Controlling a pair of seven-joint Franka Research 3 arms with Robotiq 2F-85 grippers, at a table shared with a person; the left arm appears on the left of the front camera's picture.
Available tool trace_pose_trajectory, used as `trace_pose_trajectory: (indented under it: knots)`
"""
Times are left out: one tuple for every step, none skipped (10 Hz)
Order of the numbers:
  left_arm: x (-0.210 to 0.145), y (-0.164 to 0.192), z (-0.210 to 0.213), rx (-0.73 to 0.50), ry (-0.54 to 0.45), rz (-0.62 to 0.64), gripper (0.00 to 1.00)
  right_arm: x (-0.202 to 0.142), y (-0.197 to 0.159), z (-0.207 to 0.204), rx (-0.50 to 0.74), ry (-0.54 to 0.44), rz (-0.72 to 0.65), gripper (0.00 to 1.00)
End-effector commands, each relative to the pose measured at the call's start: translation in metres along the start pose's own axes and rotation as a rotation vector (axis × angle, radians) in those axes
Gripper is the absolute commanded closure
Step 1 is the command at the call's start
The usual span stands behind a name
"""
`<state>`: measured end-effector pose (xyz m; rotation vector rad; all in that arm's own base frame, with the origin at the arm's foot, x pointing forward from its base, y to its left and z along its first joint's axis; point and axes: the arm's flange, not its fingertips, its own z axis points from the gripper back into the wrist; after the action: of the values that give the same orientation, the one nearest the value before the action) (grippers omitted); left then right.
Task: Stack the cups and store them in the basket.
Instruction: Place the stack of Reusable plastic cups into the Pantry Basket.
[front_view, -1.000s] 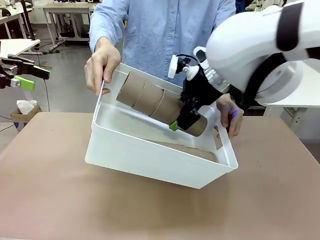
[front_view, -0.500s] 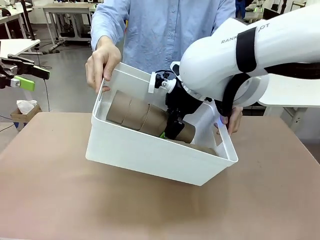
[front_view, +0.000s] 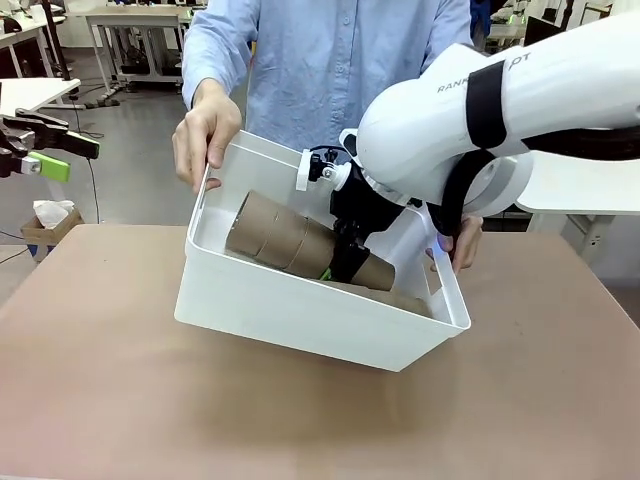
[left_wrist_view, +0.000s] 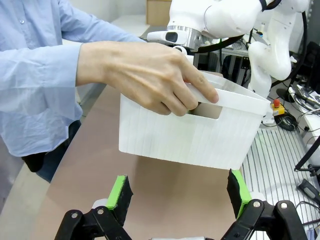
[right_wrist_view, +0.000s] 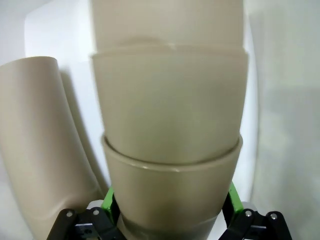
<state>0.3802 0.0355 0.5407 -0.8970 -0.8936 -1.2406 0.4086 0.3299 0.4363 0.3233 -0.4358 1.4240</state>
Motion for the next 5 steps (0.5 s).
trace_pose_trajectory:
  knots:
    - [0.003,-0.002,0.001,-0.004,0.001,0.010,0.00,0.004,0.005,0.035,-0.017,-0.043,-0.023,0.00]
    - [0.003,-0.002,0.001,-0.004,0.001,0.010,0.00,0.001,0.011,0.067,-0.024,-0.074,-0.036,0.00]
    - [0.003,-0.002,0.001,-0.004,0.001,0.010,0.00,-0.004,0.017,0.101,-0.022,-0.102,-0.043,0.00]
    - [0.003,-0.002,0.001,-0.004,0.001,0.010,0.00,-0.012,0.019,0.135,-0.016,-0.134,-0.039,0.00]
    - [0.003,-0.002,0.001,-0.004,0.001,0.010,0.00,-0.024,0.020,0.169,-0.001,-0.176,-0.053,0.00]
